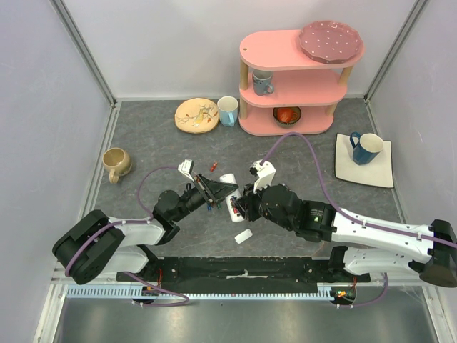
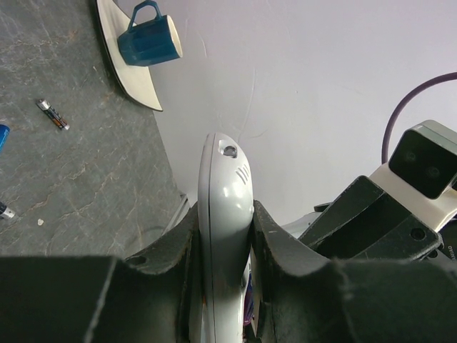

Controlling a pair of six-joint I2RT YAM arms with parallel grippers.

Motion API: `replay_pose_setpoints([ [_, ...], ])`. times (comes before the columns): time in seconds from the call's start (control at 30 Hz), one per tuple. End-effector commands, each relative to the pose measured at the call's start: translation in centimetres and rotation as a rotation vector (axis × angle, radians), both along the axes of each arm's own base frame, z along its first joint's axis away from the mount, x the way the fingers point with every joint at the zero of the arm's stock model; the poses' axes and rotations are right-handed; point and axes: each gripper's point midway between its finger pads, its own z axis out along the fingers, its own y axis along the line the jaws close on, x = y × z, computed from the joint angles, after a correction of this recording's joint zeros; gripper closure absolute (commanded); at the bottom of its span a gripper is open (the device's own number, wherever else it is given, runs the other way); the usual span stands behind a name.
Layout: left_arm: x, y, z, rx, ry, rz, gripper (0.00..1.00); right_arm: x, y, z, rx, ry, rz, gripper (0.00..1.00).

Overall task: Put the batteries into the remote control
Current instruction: Load the battery into the remote control.

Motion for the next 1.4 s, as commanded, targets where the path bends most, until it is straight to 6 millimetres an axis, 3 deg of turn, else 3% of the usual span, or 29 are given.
replay_pose_setpoints([
  [0.0, -0.3, 0.1, 5.3, -0.131, -0.154, -0.002, 0.98, 0.2, -0.4, 0.2, -0.029, 0.006, -0.029, 0.71],
  [0.23, -0.3, 0.0, 5.0, -0.132, -0.149, -0.011, 0.98, 0.6, -1.1, 0.6, -0.036, -0.006, -0.063, 0.65],
  [0.7, -0.3, 0.0, 4.9, -0.135, -0.15, -0.008, 0.98, 0.9, -2.9, 1.6, -0.034, -0.027, -0.112, 0.63],
  [0.9, -0.4, 0.0, 4.4, -0.123, -0.144, -0.01, 0.98, 0.8, -2.9, 4.1, 0.043, -0.068, -0.098, 0.58],
  [1.0, -0.4, 0.1, 4.2, -0.123, -0.144, -0.01, 0.98, 0.7, -2.7, 4.9, 0.061, -0.076, -0.081, 0.51],
  [1.2, -0.6, 0.0, 4.1, -0.117, -0.167, -0.016, 0.98, 0.8, -2.2, 4.2, 0.144, 0.027, -0.122, 0.21],
  [1.23, -0.6, 0.0, 4.3, -0.123, -0.175, -0.019, 0.98, 0.7, -2.2, 3.3, 0.145, 0.051, -0.119, 0.19],
  [1.37, -0.6, -0.2, 4.8, -0.134, -0.192, -0.024, 0.98, 1.1, -2.3, 2.7, 0.238, 0.145, -0.109, 0.16],
])
